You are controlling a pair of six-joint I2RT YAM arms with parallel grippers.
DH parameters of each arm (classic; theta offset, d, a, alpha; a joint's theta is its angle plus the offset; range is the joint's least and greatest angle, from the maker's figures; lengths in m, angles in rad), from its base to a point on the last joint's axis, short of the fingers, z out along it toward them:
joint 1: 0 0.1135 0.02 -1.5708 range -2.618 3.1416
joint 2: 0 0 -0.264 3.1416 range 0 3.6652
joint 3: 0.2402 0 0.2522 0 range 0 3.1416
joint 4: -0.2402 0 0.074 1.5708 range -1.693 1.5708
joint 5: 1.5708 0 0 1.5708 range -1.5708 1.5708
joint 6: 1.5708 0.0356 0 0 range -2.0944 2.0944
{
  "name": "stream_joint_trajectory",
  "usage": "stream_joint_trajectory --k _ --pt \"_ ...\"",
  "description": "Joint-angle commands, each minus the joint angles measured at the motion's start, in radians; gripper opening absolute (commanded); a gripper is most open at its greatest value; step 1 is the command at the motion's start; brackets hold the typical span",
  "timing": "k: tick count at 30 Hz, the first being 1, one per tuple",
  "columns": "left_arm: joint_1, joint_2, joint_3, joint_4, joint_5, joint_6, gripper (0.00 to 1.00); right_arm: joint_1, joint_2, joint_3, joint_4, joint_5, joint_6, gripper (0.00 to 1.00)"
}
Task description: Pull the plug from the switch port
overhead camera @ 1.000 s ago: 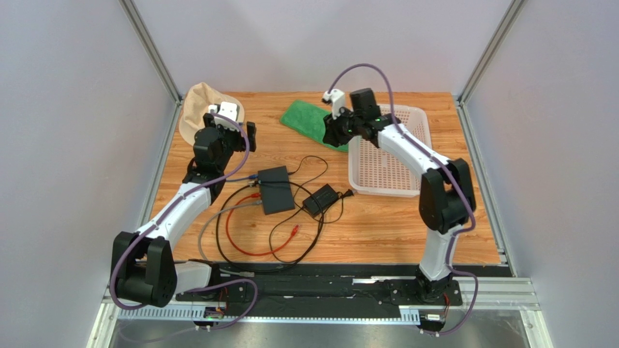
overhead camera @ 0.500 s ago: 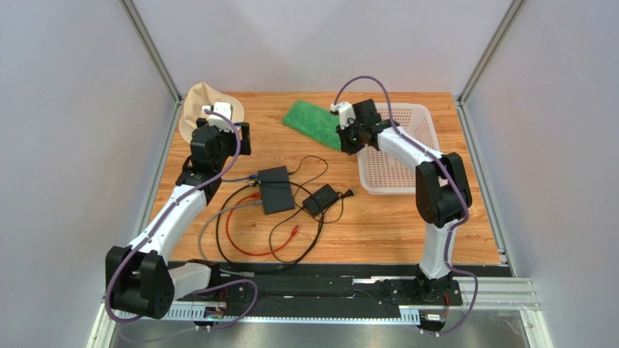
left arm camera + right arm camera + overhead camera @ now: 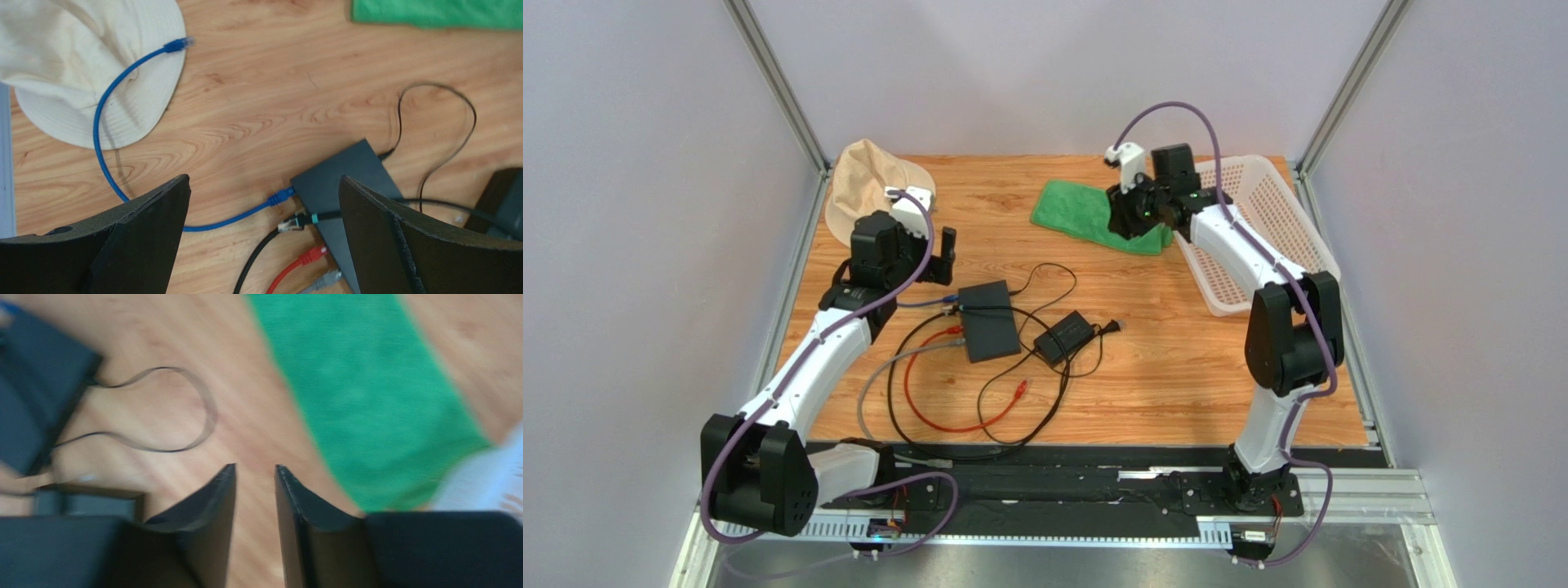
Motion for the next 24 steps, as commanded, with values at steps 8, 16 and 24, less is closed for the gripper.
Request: stream_joint_trajectory --k 8,16,24 --pt "0.012 0.0 0.188 -0.559 0.139 0.333 0.99 0.141 -0.091 -0.14 0.046 -0.287 0.135 0.53" --pt "0.172 0.0 0.282 -0.608 0.148 0.029 0.99 0.378 0.023 0.021 -0.103 -0.175 -0.068 0.63" --pt "0.224 -0.121 0.276 -0.625 0.174 -0.054 0.99 0.474 0.209 0.104 -0.099 -0.092 -0.067 0.59"
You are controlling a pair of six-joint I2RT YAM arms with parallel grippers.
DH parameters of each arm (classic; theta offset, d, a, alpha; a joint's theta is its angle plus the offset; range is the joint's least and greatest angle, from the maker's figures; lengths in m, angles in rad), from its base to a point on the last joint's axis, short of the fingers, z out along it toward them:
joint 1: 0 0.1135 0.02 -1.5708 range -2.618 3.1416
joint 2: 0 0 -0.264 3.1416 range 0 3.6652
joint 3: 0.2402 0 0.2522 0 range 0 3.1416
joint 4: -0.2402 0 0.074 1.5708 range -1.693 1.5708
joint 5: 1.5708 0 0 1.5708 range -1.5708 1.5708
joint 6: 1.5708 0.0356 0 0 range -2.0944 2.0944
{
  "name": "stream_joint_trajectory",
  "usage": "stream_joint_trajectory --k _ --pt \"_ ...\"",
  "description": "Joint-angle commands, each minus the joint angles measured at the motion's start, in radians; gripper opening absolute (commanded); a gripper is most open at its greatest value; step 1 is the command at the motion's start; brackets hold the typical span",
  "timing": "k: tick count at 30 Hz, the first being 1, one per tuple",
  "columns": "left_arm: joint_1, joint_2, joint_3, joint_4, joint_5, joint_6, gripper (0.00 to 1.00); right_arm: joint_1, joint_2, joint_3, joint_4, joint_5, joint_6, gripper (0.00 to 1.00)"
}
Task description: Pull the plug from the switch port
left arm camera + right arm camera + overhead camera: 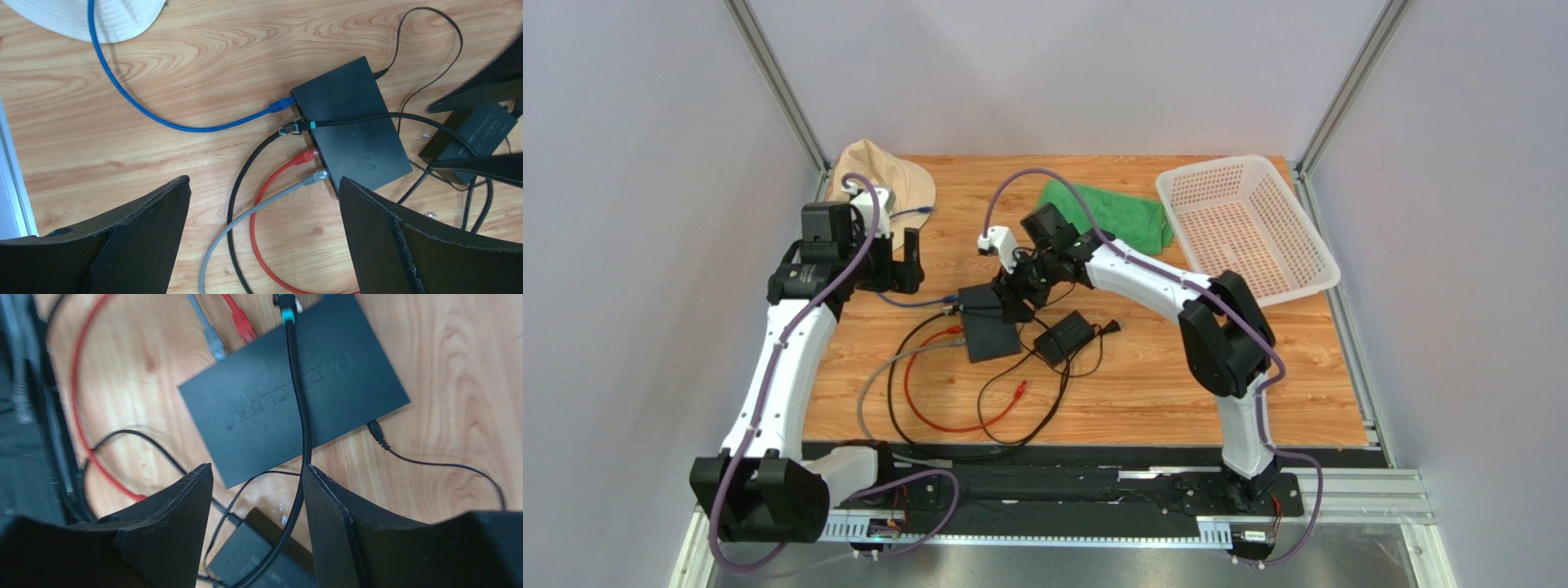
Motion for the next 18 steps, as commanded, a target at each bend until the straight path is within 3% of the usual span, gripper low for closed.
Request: stream_joint_trajectory --k 1,10,11,13,15,17,18 --pt "0.038 -0.113 0.003 -0.03 -0.008 -0.049 0.99 0.038 0.103 0.052 0.0 0.103 -0.041 0.58" --pt "0.042 -0.17 -0.044 -0.01 0.013 -0.046 0.97 0.067 0.12 0.017 0.08 0.257 -0.067 0.46" --pt "0.04 -0.167 -0.043 -0.011 0.026 -0.057 0.97 0.069 0.109 -0.007 0.09 0.265 -0.067 0.37" --pt "0.042 -0.17 -0.04 -0.019 0.041 -0.057 0.96 0.067 0.078 -0.032 0.095 0.266 -0.069 0.29" --pt "0.042 -0.176 -0.041 -0.017 0.056 -0.042 0.96 0.067 0.057 -0.056 0.095 0.265 -0.072 0.12" --pt "0.043 -0.17 -0.04 -0.014 0.056 -0.032 0.96 0.066 0.015 -0.07 0.097 0.281 -0.065 0.0" --pt "0.042 -0.159 -0.039 -0.008 0.058 -0.031 0.95 0.064 -0.004 -0.082 0.097 0.298 -0.058 0.0"
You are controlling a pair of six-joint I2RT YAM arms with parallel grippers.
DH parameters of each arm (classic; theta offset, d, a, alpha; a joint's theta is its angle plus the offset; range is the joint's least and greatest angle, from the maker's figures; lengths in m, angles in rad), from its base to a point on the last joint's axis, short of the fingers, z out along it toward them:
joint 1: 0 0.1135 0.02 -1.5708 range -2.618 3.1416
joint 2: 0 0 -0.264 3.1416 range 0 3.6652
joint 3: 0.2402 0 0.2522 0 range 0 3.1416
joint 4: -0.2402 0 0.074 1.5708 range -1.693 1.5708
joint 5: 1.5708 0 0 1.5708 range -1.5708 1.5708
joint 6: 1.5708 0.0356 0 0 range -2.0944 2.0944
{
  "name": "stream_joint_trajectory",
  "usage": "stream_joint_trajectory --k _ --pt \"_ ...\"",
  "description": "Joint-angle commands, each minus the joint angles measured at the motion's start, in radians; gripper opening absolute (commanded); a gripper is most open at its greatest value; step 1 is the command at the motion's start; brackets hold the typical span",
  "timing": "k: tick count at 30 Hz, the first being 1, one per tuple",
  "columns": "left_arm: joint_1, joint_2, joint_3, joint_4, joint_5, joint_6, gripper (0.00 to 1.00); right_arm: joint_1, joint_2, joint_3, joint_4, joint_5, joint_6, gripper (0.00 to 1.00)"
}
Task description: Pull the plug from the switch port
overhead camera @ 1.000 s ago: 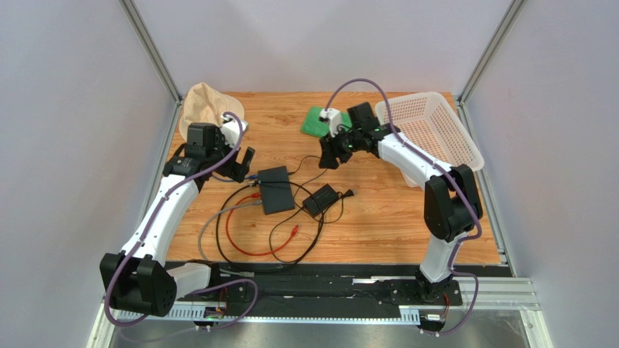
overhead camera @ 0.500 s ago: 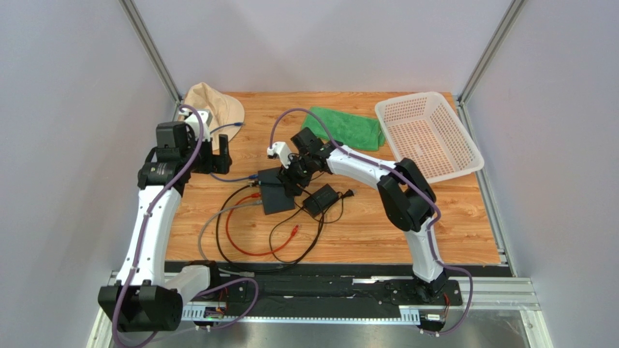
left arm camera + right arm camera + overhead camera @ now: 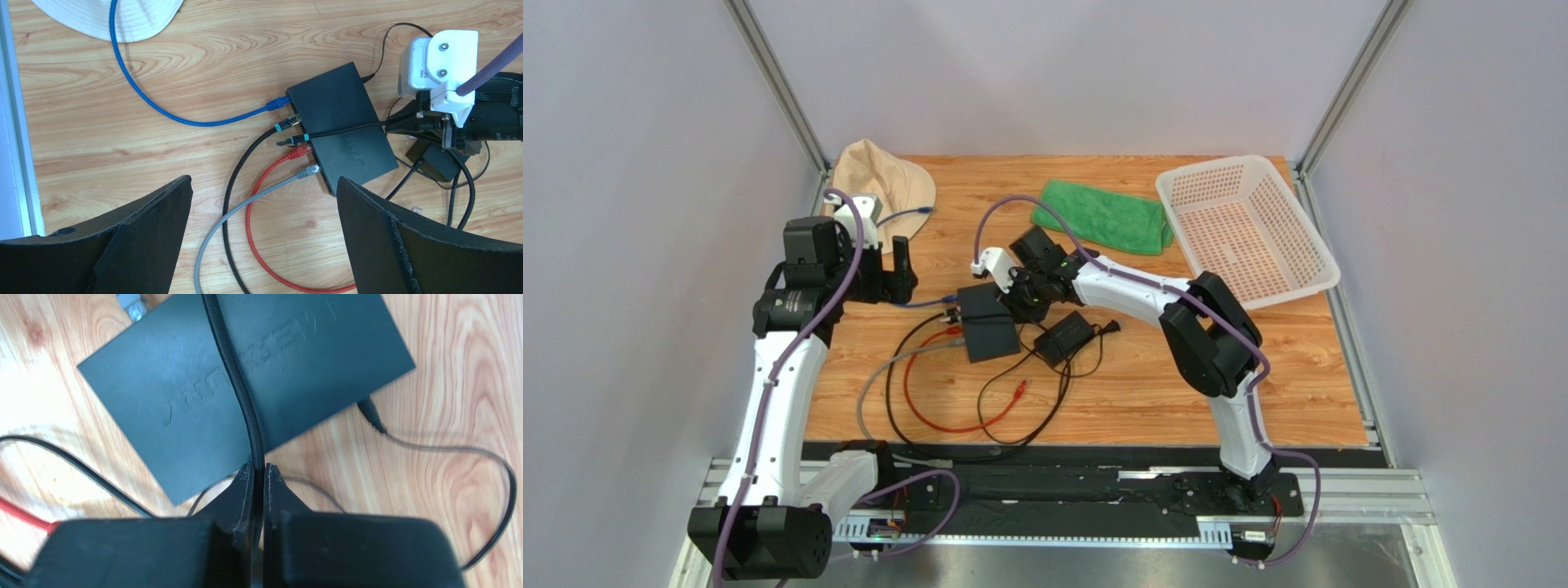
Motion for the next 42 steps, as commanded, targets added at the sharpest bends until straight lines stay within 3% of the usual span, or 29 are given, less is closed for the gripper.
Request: stream_joint_trajectory --k 1,9,12,16,18,19,22,27,32,35,37,38,39,42 --pt "0.005 0.008 0.006 0.022 0.034 -0.001 0.95 -0.01 -0.124 -0.043 0.029 0.068 0.0 0.0" --pt "0.005 0.105 0.003 0.06 0.111 -0.099 0.93 -0.162 -0.401 -0.227 0.044 0.275 0.155 0.0" --pt "0.003 0.158 0.0 0.079 0.169 -0.143 0.91 -0.286 -0.44 -0.297 0.043 0.335 0.174 0.0" --pt "0.003 0.244 0.006 0.096 0.195 -0.186 0.9 -0.36 -0.447 -0.354 0.053 0.323 0.201 0.0" --pt "0.003 0.312 0.028 0.091 0.195 -0.198 0.9 -0.358 -0.438 -0.345 0.041 0.235 0.192 0.13" --pt "0.003 0.336 0.037 0.089 0.195 -0.2 0.9 -0.358 -0.423 -0.333 0.04 0.207 0.192 0.32" --pt "0.001 0.444 0.086 0.079 0.203 -0.208 0.89 -0.338 -0.386 -0.262 0.076 0.188 0.2 0.52" --pt "0.003 0.568 0.129 0.019 0.266 -0.197 0.84 -0.286 -0.325 -0.12 0.084 0.112 0.208 0.56" --pt "0.0 0.626 0.104 0.039 0.334 -0.179 0.8 -0.251 -0.256 -0.12 0.076 0.006 0.231 0.51" --pt "-0.005 0.669 0.117 0.083 0.347 -0.188 0.67 -0.237 -0.216 -0.107 0.055 -0.086 0.251 0.33" --pt "-0.011 0.703 0.172 0.083 0.372 -0.179 0.47 -0.226 -0.185 -0.094 0.038 -0.132 0.243 0.22" --pt "-0.012 0.747 0.195 0.068 0.386 -0.174 0.39 -0.22 -0.179 -0.089 0.032 -0.152 0.237 0.19" --pt "-0.011 0.77 0.218 0.059 0.395 -0.169 0.23 -0.202 -0.173 -0.09 0.033 -0.159 0.228 0.18" --pt "-0.011 0.852 0.302 0.03 0.386 -0.149 0.01 -0.168 -0.136 -0.078 0.032 -0.168 0.194 0.15"
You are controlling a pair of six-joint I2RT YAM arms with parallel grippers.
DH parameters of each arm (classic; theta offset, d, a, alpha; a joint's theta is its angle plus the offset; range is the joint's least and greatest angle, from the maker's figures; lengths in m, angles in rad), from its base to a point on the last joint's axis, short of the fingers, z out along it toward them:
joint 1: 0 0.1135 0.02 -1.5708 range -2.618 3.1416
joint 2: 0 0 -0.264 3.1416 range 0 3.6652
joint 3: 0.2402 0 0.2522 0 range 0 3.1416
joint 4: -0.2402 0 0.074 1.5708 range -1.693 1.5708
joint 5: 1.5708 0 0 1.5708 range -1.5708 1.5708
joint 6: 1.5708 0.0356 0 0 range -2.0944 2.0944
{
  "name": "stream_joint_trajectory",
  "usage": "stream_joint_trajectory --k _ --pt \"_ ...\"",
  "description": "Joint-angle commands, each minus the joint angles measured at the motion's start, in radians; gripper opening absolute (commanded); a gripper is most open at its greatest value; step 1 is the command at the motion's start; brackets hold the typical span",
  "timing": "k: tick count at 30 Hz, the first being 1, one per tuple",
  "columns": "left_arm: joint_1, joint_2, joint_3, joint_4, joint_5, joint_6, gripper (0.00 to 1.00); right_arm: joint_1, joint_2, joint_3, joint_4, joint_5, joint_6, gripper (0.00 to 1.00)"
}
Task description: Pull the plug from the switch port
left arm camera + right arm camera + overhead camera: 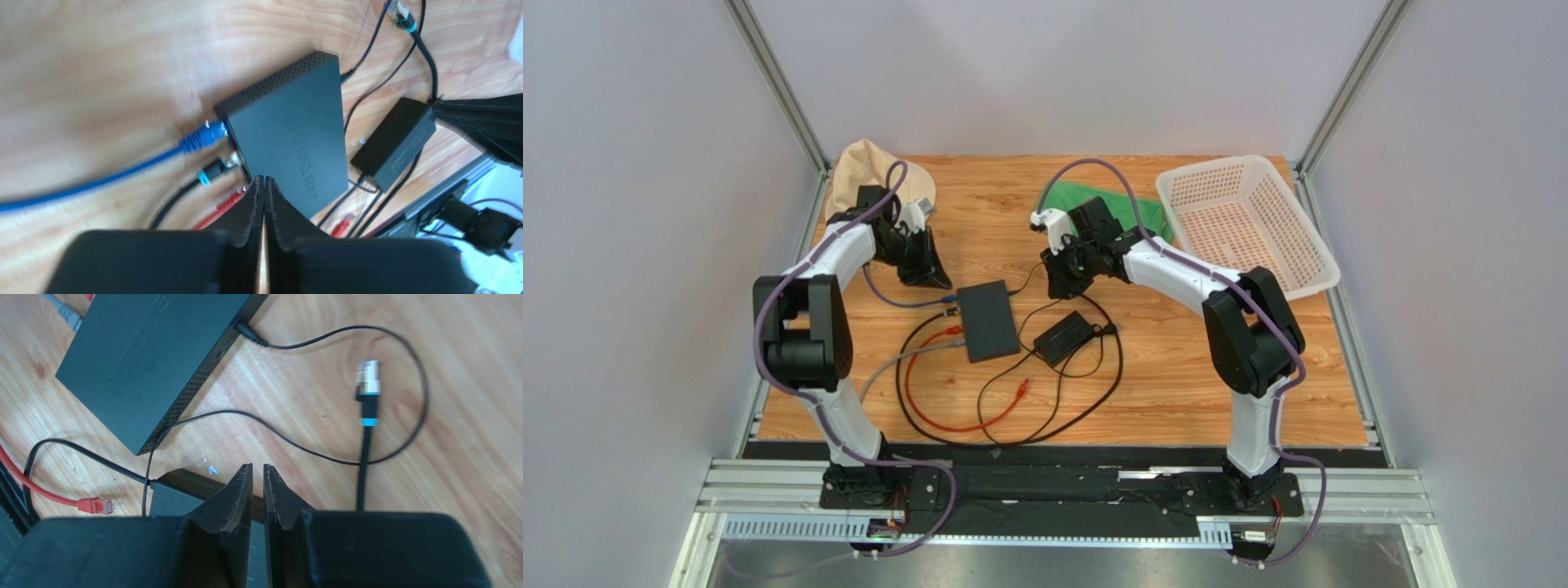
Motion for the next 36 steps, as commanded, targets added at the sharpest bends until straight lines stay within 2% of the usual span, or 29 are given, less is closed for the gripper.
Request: stream_joint_trajectory --k 1,7,10,20,36 --pt "-0.002 0.08 0.13 -0.01 0.023 0.027 0.0 0.048 0.043 0.055 -0.002 -0.081 -0.029 0.14" --pt "-0.002 0.158 0.211 -0.032 -0.091 0.059 0.0 0.097 0.115 0.097 0.007 -0.084 -0.03 0.12" --pt "-0.002 0.22 0.265 -0.101 -0.138 0.085 0.0 0.113 0.161 0.118 0.012 -0.07 -0.029 0.12" --pt "-0.01 0.293 0.277 -0.11 -0.122 0.095 0.0 0.152 0.198 0.134 0.004 -0.032 -0.052 0.1" --pt "-0.157 0.344 0.363 -0.129 -0.08 0.072 0.0 0.176 0.129 0.031 0.015 -0.003 -0.088 0.11"
